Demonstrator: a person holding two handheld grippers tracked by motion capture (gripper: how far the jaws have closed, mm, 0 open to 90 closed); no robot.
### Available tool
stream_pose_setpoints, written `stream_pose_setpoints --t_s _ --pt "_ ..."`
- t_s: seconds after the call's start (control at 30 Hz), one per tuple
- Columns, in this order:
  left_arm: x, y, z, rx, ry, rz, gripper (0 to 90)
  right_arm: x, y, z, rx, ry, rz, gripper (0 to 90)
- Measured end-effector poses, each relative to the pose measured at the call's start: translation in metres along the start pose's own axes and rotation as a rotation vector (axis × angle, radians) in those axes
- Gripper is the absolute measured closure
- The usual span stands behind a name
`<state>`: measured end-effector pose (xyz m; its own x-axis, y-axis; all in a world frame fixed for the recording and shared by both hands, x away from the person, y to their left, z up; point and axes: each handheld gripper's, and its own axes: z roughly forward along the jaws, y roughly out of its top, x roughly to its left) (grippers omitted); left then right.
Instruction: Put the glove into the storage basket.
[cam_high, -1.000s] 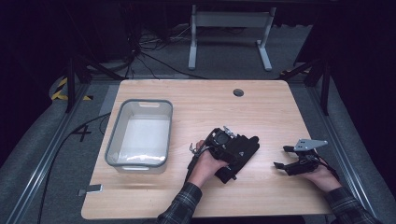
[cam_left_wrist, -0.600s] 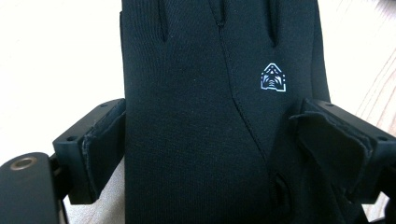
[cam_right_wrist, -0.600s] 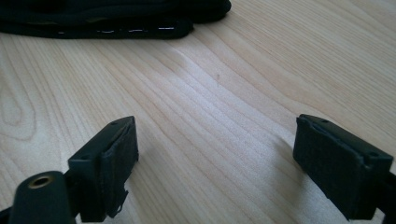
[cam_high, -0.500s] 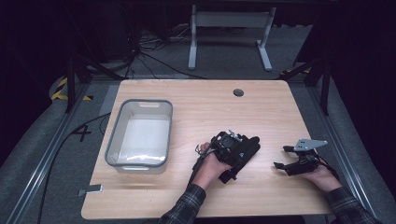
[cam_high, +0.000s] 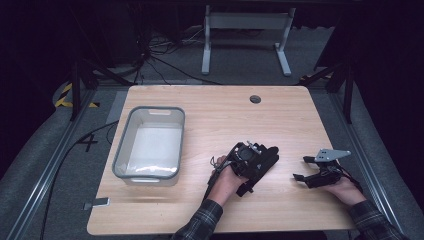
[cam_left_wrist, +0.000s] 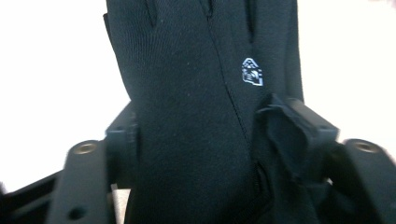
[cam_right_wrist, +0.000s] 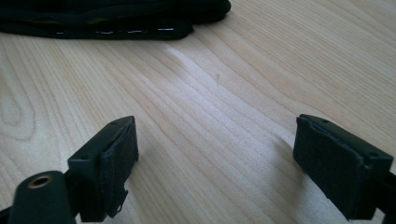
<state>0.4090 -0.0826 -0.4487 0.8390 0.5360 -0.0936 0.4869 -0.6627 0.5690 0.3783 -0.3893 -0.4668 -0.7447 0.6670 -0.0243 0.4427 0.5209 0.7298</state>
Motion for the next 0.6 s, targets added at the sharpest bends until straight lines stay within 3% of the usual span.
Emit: stream_pose_setpoints --t_s 0.13,0.23,0.33,0.43,0.6 --pt "-0.001 0.0007 -0.0017 0.005 -0.037 0.008 56.1 -0.0002 0.0 -0.0001 0.001 -0.004 0.002 14.7" --pt "-0.0027 0.0016 -0.0031 0.011 -0.03 0.031 66.6 -0.0003 0.0 -0.0001 0.0 -0.005 0.003 14.8" --pt "-0.0053 0.0028 -0.0037 0.016 -0.013 0.054 69.4 -0.0004 0.0 -0.0001 0.001 -0.007 0.004 14.8" --pt "-0.0047 0.0029 -0.0043 0.014 -0.017 0.049 70.3 -0.0005 0.0 -0.0001 0.0 -0.008 0.008 14.8" --pt "-0.0018 0.0041 -0.0082 0.017 -0.05 0.032 71.2 -0.0005 0.0 -0.0001 0.0 -0.008 0.008 14.8"
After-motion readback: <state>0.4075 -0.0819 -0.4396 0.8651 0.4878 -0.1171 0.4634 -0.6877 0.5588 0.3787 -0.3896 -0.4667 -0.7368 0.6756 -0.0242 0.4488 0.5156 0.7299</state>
